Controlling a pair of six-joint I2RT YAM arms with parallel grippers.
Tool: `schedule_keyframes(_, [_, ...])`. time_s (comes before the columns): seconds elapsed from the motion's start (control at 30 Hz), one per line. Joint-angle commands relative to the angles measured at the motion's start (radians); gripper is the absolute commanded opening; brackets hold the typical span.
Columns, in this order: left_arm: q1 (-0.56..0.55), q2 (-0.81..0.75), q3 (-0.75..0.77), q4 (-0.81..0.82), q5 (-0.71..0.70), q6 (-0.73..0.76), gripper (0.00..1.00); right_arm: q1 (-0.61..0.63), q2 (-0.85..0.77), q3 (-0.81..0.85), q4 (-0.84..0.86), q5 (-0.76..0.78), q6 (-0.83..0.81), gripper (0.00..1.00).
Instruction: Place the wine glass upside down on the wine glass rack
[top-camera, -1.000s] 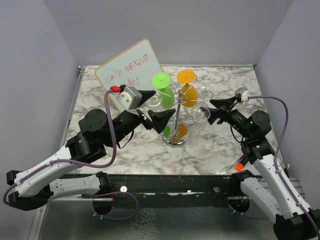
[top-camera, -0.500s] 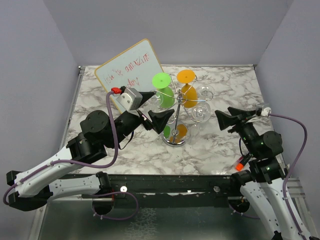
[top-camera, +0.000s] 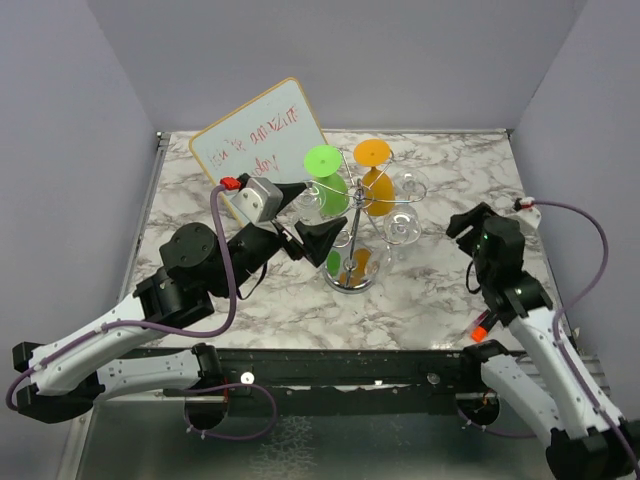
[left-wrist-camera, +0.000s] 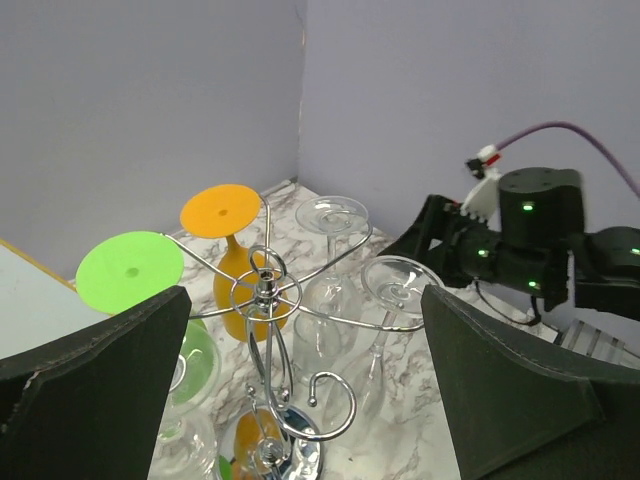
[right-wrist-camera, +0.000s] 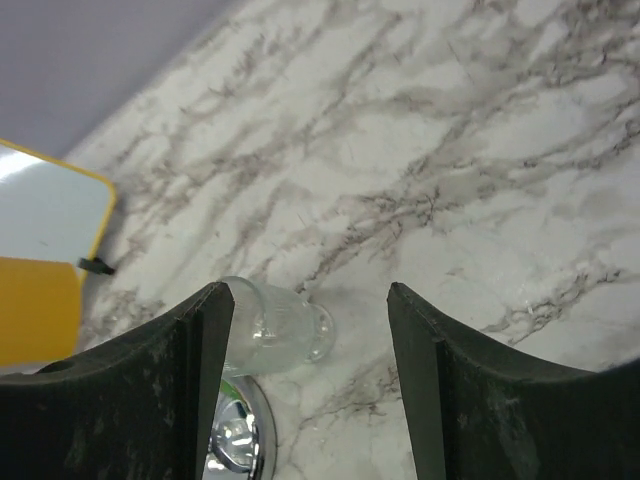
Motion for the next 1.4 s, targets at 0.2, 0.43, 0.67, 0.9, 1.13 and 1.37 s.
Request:
schedule_keyframes(0.2, [-0.004, 0.019, -0.002, -0.004, -0.003, 0.005, 0.99, 0.0, 0.389, 0.09, 0.027, -0.189, 0.078, 0.66])
schedule_keyframes(0.43, [-0.004, 0.021, -0.011, 0.003, -0.01, 0.016, 0.99, 0.0, 0.507, 0.103, 0.093, -0.31, 0.017, 0.63])
schedule_keyframes(0.67, [-0.004, 0.022, -0.012, 0.0, -0.011, 0.018, 0.99, 0.0, 0.597, 0.123, 0.102, -0.284, -0.016, 0.55])
schedule_keyframes(0.9, [-0.004, 0.025, -0.008, -0.011, -0.016, 0.012, 0.99, 0.0, 0.651, 0.162, 0.079, -0.264, -0.065, 0.24])
schedule_keyframes(1.13, [-0.004, 0.009, -0.033, 0.018, -0.04, 0.008, 0.99, 0.0, 0.635, 0.17, 0.05, -0.239, -0.095, 0.04])
schedule_keyframes(1.37, [-0.003, 0.012, -0.034, 0.018, -0.029, -0.004, 0.99, 0.001, 0.558, 0.194, -0.011, -0.133, -0.111, 0.01])
